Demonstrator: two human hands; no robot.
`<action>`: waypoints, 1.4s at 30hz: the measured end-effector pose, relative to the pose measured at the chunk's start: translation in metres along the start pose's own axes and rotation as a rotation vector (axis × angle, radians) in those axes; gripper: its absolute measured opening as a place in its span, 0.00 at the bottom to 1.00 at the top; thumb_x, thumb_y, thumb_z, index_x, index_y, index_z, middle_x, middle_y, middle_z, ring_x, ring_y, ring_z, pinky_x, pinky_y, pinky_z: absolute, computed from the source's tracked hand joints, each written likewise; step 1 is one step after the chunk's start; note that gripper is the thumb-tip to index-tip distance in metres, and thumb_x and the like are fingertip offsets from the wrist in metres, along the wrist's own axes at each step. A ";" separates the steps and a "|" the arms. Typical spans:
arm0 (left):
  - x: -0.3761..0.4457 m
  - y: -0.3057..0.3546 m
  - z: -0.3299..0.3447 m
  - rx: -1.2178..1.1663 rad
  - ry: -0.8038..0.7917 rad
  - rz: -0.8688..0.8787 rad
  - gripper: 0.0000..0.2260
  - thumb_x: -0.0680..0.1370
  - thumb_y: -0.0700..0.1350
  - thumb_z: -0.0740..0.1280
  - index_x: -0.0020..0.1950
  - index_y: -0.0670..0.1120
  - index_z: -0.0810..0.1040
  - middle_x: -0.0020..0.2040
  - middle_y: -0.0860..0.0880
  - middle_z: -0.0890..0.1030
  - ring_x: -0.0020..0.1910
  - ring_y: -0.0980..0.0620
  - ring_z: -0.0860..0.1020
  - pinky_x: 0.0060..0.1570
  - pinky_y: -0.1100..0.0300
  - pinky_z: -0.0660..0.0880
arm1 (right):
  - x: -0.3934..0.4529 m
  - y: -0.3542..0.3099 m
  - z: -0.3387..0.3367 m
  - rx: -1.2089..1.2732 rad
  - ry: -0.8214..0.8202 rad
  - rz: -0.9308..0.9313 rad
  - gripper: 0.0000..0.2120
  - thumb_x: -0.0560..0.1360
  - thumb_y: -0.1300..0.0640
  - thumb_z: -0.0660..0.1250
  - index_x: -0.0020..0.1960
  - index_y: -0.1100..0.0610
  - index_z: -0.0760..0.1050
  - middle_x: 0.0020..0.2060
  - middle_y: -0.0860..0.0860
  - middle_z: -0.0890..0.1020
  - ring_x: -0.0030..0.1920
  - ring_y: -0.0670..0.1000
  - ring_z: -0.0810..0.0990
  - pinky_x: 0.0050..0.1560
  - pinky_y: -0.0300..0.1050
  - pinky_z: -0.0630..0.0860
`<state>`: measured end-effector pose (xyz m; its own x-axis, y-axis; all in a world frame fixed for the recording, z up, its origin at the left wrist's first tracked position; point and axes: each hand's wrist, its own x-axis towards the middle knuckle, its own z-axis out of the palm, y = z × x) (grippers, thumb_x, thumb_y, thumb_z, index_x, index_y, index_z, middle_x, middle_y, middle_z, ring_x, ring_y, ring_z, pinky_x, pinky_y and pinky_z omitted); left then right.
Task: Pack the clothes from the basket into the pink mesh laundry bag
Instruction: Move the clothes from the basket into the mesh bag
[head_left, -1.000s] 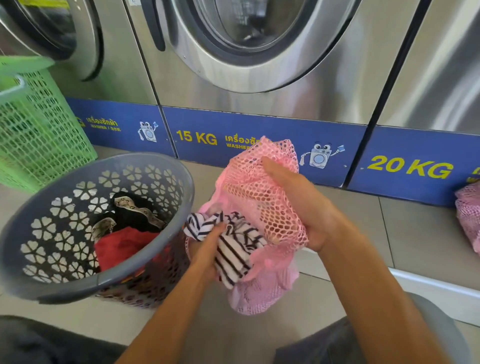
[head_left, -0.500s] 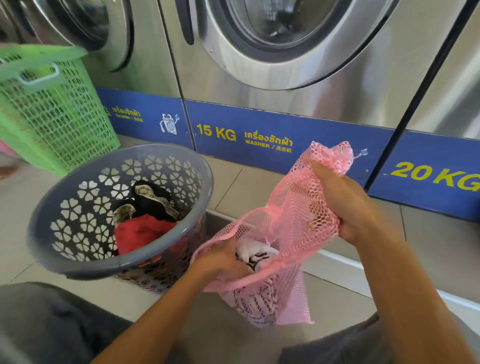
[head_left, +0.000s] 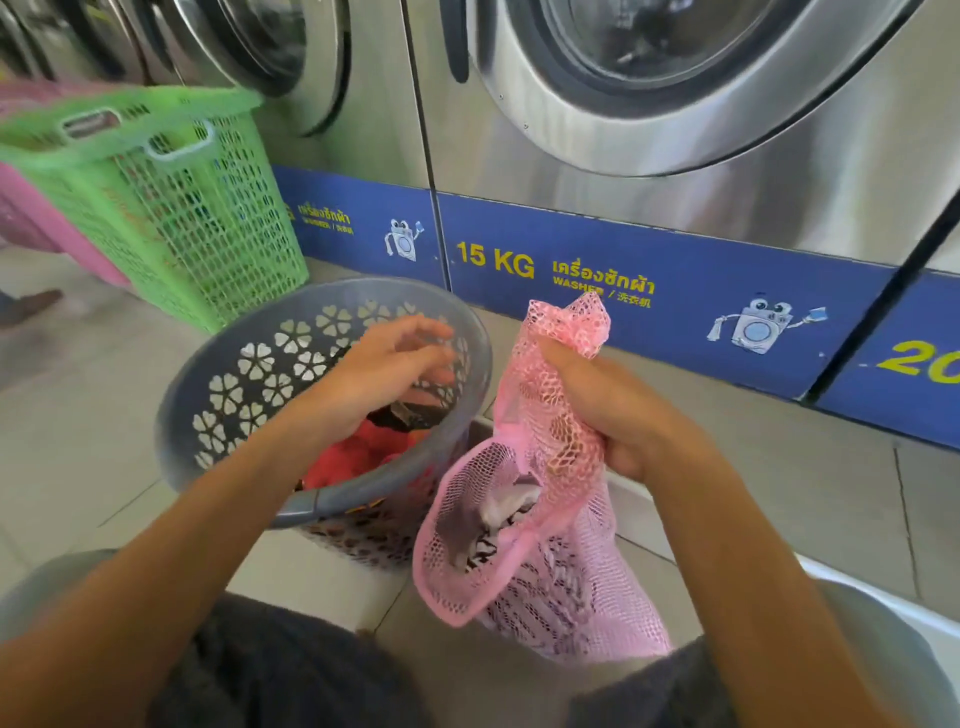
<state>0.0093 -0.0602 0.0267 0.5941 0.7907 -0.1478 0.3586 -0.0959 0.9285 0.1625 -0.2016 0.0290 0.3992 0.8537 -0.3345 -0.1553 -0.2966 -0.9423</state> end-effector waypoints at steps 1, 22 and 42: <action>0.012 -0.014 -0.011 0.075 0.022 -0.014 0.08 0.78 0.40 0.68 0.56 0.47 0.78 0.53 0.39 0.82 0.47 0.48 0.82 0.50 0.50 0.80 | 0.002 0.000 0.005 -0.004 -0.024 -0.003 0.19 0.81 0.42 0.56 0.59 0.53 0.77 0.49 0.50 0.85 0.51 0.52 0.84 0.56 0.49 0.78; 0.082 -0.118 -0.095 1.394 -0.081 -0.074 0.18 0.70 0.61 0.71 0.41 0.45 0.81 0.36 0.47 0.80 0.37 0.47 0.77 0.41 0.56 0.78 | 0.044 0.013 0.031 -0.093 -0.098 0.053 0.18 0.81 0.41 0.55 0.58 0.52 0.75 0.47 0.49 0.84 0.47 0.51 0.83 0.48 0.45 0.78; -0.023 0.034 -0.074 -0.619 0.102 -0.036 0.09 0.80 0.50 0.63 0.53 0.48 0.80 0.45 0.49 0.85 0.43 0.52 0.83 0.55 0.54 0.80 | 0.017 0.011 -0.016 -0.002 0.051 0.016 0.25 0.79 0.37 0.57 0.59 0.56 0.79 0.47 0.53 0.87 0.47 0.55 0.86 0.56 0.52 0.79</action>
<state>-0.0462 -0.0369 0.0866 0.5069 0.8434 -0.1780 -0.1239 0.2756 0.9532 0.1815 -0.1971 0.0127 0.4420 0.8260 -0.3498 -0.1605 -0.3108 -0.9368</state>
